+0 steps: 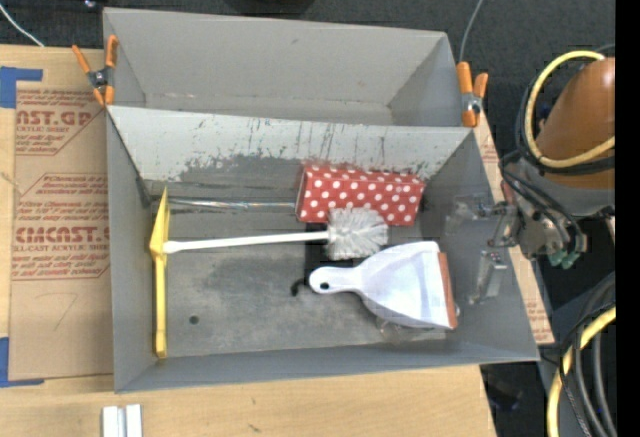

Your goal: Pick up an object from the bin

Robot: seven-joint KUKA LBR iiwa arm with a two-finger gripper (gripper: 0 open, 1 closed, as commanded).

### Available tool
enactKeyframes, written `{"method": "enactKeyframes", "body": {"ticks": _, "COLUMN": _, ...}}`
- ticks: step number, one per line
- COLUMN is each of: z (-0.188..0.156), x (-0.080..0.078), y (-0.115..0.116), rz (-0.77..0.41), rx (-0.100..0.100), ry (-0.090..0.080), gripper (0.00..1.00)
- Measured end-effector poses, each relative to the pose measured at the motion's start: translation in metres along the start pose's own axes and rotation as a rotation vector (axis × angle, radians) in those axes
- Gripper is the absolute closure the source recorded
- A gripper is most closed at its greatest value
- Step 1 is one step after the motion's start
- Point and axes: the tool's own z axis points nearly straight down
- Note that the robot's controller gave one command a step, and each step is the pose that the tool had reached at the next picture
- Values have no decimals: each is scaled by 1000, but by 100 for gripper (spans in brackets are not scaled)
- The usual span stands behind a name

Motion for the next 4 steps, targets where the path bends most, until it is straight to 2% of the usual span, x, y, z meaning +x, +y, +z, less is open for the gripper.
{"method": "enactKeyframes", "body": {"ticks": 1, "z": -5, "x": -2, "y": 1, "rz": -3, "rx": 2, "ry": -8, "gripper": 0}}
{"method": "enactKeyframes", "body": {"ticks": 2, "z": 50, "x": 0, "y": 61, "rz": -335, "rx": 1, "ry": -5, "gripper": 0}}
{"method": "enactKeyframes", "body": {"ticks": 3, "z": 42, "x": -14, "y": 53, "rz": -148, "rx": -1, "ry": -6, "gripper": 0}}
{"method": "enactKeyframes", "body": {"ticks": 4, "z": 83, "x": -7, "y": 63, "rz": -94, "rx": 0, "ry": -6, "gripper": 0}}
